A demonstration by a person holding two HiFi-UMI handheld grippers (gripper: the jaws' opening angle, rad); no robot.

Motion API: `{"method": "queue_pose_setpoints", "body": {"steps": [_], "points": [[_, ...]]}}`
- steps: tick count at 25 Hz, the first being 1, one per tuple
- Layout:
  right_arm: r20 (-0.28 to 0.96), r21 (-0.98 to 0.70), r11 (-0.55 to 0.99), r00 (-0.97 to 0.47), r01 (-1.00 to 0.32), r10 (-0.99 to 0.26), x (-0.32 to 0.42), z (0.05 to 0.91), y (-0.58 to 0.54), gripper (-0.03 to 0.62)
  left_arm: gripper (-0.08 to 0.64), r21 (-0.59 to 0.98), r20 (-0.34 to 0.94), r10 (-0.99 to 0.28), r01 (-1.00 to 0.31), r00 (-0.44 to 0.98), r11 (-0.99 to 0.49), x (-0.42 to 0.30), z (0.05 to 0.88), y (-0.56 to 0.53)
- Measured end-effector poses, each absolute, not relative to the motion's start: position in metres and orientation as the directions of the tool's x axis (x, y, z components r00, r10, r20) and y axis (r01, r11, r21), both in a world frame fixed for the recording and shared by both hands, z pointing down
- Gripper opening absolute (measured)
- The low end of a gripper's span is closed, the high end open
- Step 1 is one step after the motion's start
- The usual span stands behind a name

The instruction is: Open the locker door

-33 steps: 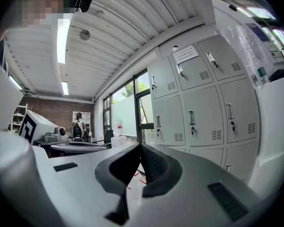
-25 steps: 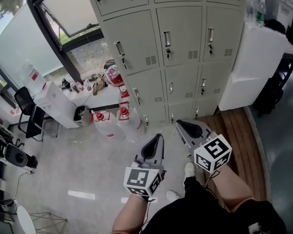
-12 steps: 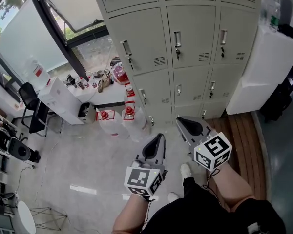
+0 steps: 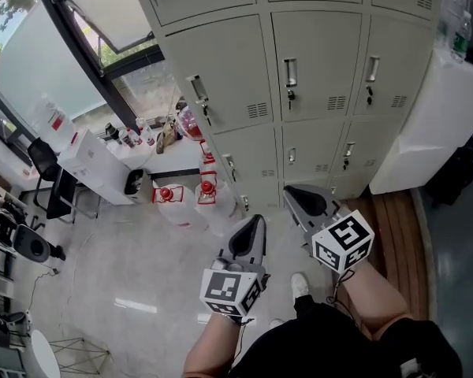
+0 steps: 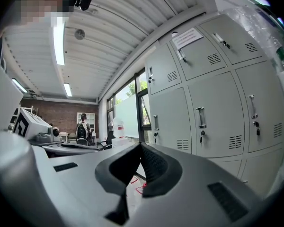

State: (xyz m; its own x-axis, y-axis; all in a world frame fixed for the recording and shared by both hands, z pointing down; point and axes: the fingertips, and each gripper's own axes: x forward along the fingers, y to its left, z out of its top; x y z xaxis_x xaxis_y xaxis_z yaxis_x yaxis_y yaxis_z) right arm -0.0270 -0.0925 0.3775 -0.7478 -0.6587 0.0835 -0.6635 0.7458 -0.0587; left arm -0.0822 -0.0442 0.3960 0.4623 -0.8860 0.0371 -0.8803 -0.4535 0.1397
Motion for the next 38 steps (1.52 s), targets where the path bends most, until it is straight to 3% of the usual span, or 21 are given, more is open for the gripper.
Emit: {"method": "queue_pose_setpoints", "body": {"steps": [22,38], "points": [[0.06,-0.048,0.744,-0.745,-0.667,-0.664,0.011,0.364,-0.24,0.054,0.017,0.115,0.015,-0.89,-0.885,0.455,-0.451,-0.042,0.381,-0.186],[0.051,-0.034,0.722,-0.722,-0.691,-0.69,0.026,0.355,-0.281,0.054,0.017,0.092,-0.007,-0.876,-0.872,0.482,-0.481,-0.019,0.367,-0.221]]}}
